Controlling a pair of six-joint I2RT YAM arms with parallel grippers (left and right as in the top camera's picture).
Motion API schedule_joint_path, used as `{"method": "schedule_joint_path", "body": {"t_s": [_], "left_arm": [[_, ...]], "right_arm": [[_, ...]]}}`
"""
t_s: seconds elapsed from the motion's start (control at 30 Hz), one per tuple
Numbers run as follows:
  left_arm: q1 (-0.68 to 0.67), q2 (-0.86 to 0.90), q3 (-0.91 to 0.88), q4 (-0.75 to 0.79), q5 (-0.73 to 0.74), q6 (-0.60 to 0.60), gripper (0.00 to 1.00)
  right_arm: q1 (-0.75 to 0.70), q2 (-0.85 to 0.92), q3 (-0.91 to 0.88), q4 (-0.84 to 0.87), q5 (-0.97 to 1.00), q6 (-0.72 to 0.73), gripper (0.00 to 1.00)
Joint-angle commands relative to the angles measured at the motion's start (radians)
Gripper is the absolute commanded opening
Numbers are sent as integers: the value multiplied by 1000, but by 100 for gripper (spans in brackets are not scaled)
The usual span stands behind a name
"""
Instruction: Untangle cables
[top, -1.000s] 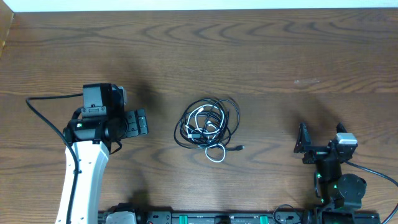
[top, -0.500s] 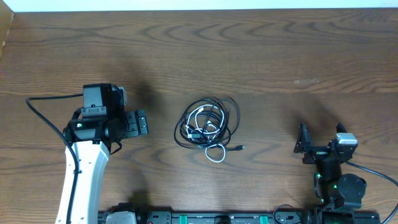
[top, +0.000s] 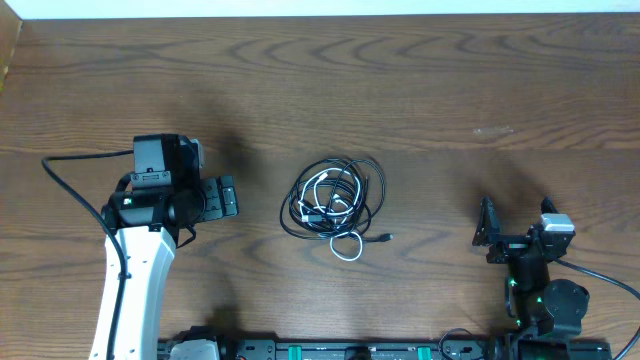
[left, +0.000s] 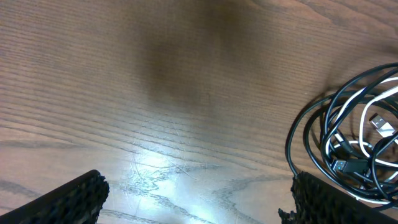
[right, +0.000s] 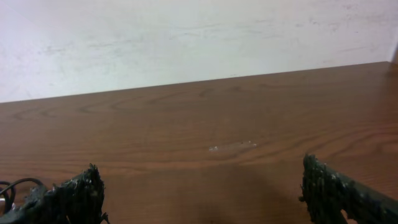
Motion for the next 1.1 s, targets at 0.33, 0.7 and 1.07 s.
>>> {"method": "schedule_joint_path", "body": {"t_s": [0.33, 0.7, 1.07], "left_arm": [[4, 7, 24, 0, 11, 7, 95], [4, 61, 24, -2, 17, 7, 95], [4, 95, 24, 0, 17, 7, 95]], "right_arm": [[-5, -6, -1, -5, 4, -13, 99], [-5, -6, -1, -5, 4, -13, 99], [-5, -6, -1, -5, 4, -13, 99]]}}
